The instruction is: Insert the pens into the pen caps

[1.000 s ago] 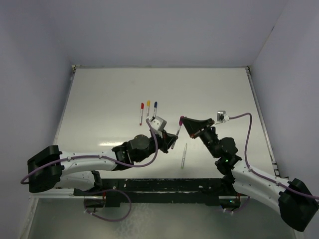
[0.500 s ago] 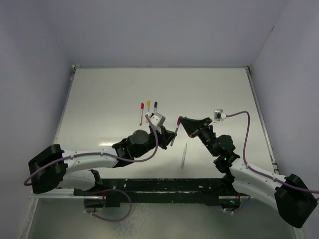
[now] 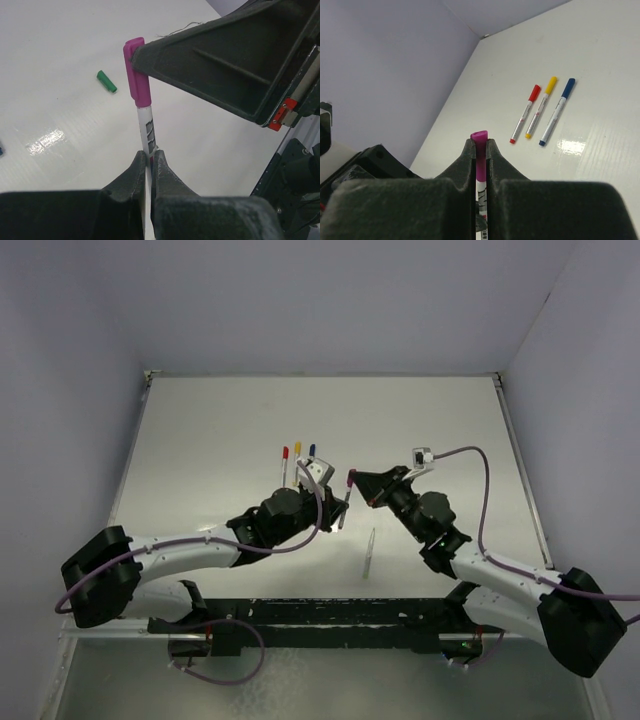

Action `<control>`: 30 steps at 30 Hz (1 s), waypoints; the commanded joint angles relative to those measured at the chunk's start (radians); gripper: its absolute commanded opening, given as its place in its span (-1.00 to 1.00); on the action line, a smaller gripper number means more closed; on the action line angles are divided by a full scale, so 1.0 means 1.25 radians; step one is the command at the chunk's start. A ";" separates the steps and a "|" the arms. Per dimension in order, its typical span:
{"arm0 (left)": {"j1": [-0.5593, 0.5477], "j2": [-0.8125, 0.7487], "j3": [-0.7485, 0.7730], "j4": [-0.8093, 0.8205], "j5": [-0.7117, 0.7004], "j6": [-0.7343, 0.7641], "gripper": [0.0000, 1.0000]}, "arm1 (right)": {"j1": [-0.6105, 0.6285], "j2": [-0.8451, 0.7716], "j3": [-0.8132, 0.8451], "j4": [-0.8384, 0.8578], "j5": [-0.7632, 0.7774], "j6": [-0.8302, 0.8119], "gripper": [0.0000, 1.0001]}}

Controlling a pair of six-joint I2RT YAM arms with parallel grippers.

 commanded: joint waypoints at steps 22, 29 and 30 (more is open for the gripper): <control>0.084 0.115 0.108 0.060 -0.045 0.041 -1.00 | 0.037 -0.018 0.247 -0.362 0.128 -0.191 0.08; 0.113 0.200 0.122 0.034 -0.050 0.028 -1.00 | 0.036 -0.131 0.256 -0.419 0.256 -0.239 0.23; 0.122 0.213 0.132 0.022 -0.049 0.022 -1.00 | 0.035 -0.143 0.251 -0.432 0.269 -0.240 0.23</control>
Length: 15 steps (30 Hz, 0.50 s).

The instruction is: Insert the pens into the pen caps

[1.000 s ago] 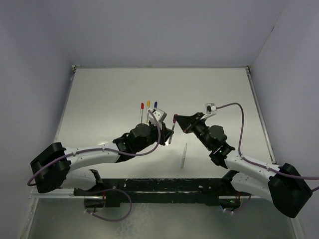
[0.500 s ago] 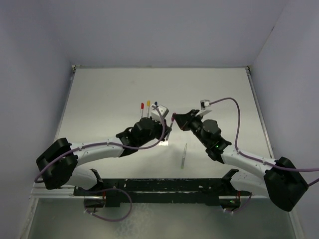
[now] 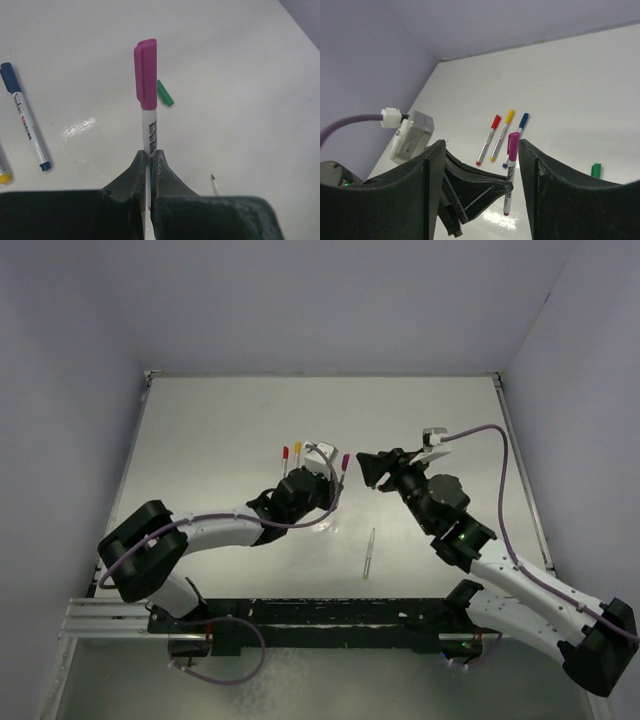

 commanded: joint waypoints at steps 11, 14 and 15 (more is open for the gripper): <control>0.137 0.248 0.242 -0.182 0.027 -0.050 -1.00 | 0.001 -0.033 0.015 -0.228 0.264 0.037 0.21; 0.154 0.300 0.292 -0.224 0.031 -0.061 -1.00 | -0.001 0.012 0.048 -0.295 0.307 0.051 0.18; 0.159 0.313 0.304 -0.236 0.030 -0.065 -1.00 | -0.002 0.028 0.059 -0.313 0.314 0.050 0.15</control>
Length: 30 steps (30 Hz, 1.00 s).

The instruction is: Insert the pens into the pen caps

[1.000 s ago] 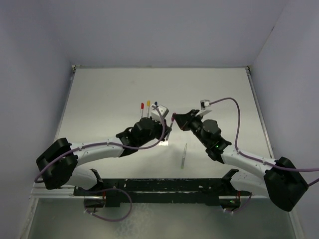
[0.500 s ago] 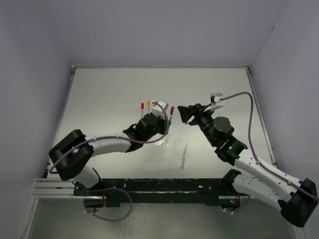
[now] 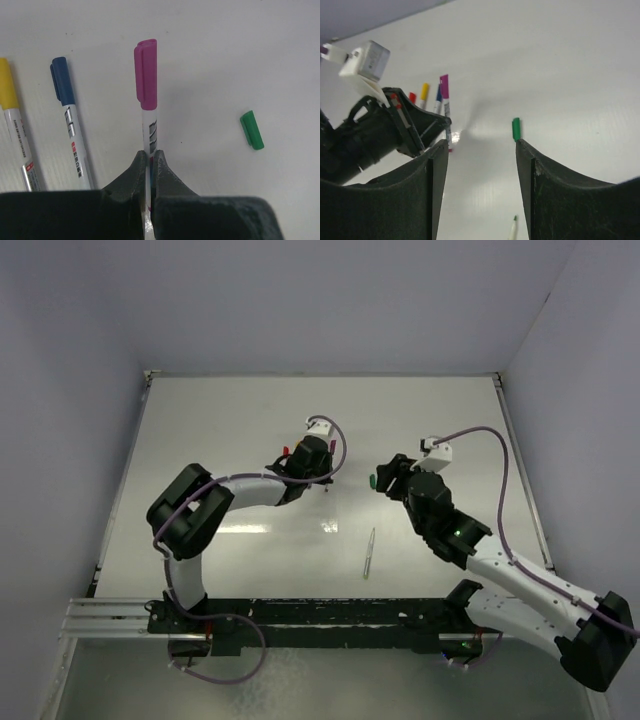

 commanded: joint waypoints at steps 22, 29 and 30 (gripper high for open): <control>0.054 0.053 0.131 -0.145 0.048 -0.051 -0.43 | -0.151 0.287 0.113 -0.081 -0.090 0.003 -0.02; 0.028 -0.067 0.069 -0.127 0.052 -0.024 -0.34 | -0.183 0.391 0.179 -0.101 -0.117 -0.034 -0.10; 0.013 -0.083 0.055 -0.125 0.045 -0.019 -0.34 | -0.188 0.403 0.188 -0.104 -0.119 -0.041 -0.10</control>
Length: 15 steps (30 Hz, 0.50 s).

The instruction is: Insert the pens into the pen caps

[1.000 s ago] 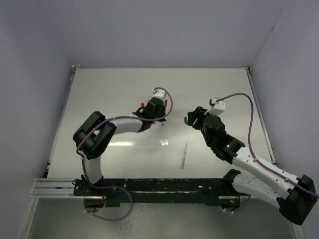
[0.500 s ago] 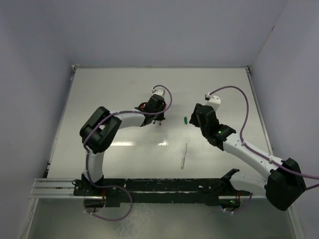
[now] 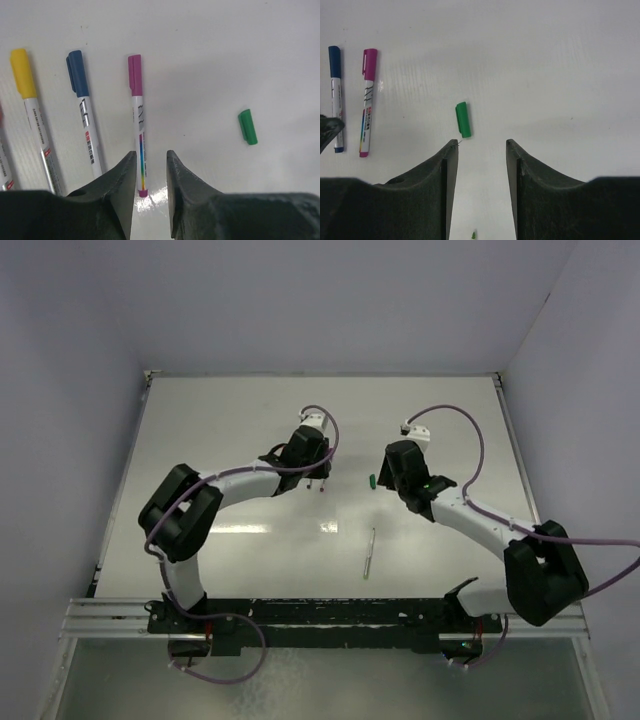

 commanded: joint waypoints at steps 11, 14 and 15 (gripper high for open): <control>-0.288 -0.134 -0.138 0.032 -0.102 0.086 -0.28 | -0.107 0.112 0.116 0.015 -0.087 -0.062 -0.12; -0.346 -0.123 -0.129 0.007 -0.122 0.094 -0.24 | -0.121 0.120 0.115 0.017 -0.091 -0.060 -0.12; -0.360 -0.120 -0.126 0.006 -0.122 0.096 -0.23 | -0.126 0.121 0.112 0.019 -0.091 -0.058 -0.13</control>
